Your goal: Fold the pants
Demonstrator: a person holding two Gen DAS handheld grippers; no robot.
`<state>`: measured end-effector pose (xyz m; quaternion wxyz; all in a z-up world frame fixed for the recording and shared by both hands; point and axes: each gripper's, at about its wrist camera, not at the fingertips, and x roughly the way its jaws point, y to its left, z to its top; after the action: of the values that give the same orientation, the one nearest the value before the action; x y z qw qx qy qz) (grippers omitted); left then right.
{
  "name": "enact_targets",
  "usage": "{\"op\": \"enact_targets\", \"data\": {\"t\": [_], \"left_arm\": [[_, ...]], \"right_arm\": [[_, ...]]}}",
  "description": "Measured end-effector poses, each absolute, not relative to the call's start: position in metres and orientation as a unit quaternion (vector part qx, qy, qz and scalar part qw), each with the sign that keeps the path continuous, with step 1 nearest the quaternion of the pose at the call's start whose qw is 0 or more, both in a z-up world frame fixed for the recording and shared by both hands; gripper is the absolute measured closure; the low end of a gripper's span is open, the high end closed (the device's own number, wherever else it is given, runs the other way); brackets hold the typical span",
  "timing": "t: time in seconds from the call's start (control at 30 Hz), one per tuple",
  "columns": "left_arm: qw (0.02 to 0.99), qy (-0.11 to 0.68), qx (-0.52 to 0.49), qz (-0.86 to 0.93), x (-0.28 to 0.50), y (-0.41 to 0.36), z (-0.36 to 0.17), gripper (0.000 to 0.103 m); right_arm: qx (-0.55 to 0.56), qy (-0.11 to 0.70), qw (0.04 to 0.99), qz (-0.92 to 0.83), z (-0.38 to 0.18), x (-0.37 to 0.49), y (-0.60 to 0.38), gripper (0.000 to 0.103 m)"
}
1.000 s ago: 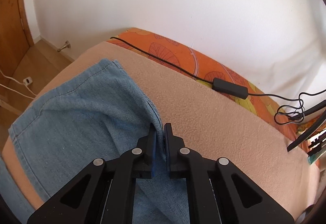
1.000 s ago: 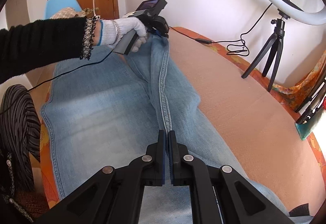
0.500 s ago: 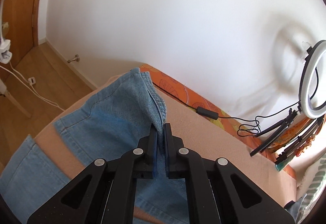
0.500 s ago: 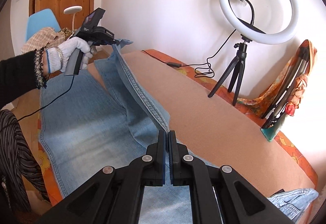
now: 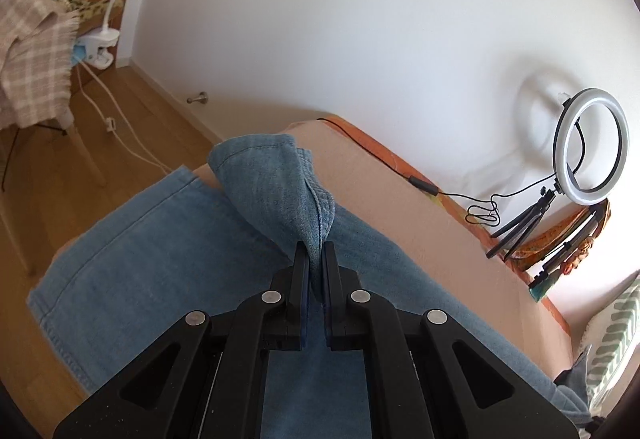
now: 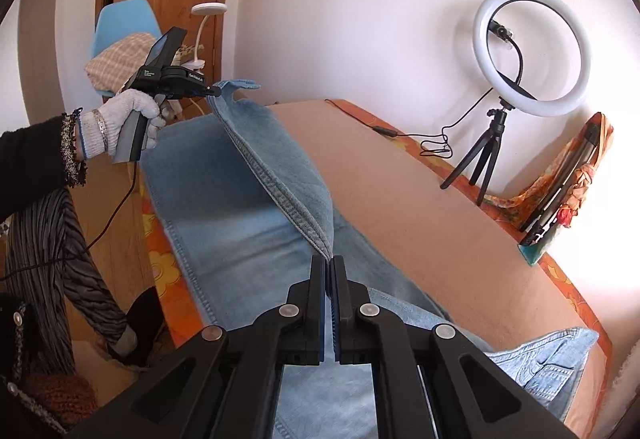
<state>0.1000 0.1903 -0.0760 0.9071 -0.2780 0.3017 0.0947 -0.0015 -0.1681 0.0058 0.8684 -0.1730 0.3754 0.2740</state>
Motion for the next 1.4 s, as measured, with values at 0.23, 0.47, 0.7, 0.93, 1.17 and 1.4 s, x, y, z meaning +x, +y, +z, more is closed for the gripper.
{"op": "enact_targets", "data": {"t": [0.23, 0.47, 0.7, 0.93, 1.17, 1.4], "left_arm": [[0.888, 0.318, -0.314, 0.11, 0.046, 0.199, -0.117, 0.099], [0.874, 0.332, -0.328, 0.137, 0.029, 0.22, -0.134, 0.09], [0.856, 0.337, -0.354, 0.165, 0.025, 0.258, -0.137, 0.082], [0.832, 0.369, -0.385, 0.151, 0.038, 0.28, -0.153, 0.078], [0.838, 0.349, -0.395, 0.14, 0.037, 0.289, -0.155, 0.081], [0.848, 0.331, -0.39, 0.14, 0.031, 0.298, -0.157, 0.084]], "right_arm": [[-0.181, 0.43, 0.833, 0.297, -0.025, -0.042, -0.154, 0.103], [-0.205, 0.47, 0.802, 0.307, -0.054, -0.053, -0.14, 0.103], [-0.182, 0.505, 0.777, 0.329, -0.053, -0.037, -0.139, 0.085], [-0.118, 0.475, 0.783, 0.383, -0.016, 0.008, -0.109, 0.066], [-0.083, 0.457, 0.781, 0.418, -0.018, 0.092, -0.035, 0.06], [-0.077, 0.458, 0.769, 0.439, -0.038, 0.169, 0.037, 0.053]]}}
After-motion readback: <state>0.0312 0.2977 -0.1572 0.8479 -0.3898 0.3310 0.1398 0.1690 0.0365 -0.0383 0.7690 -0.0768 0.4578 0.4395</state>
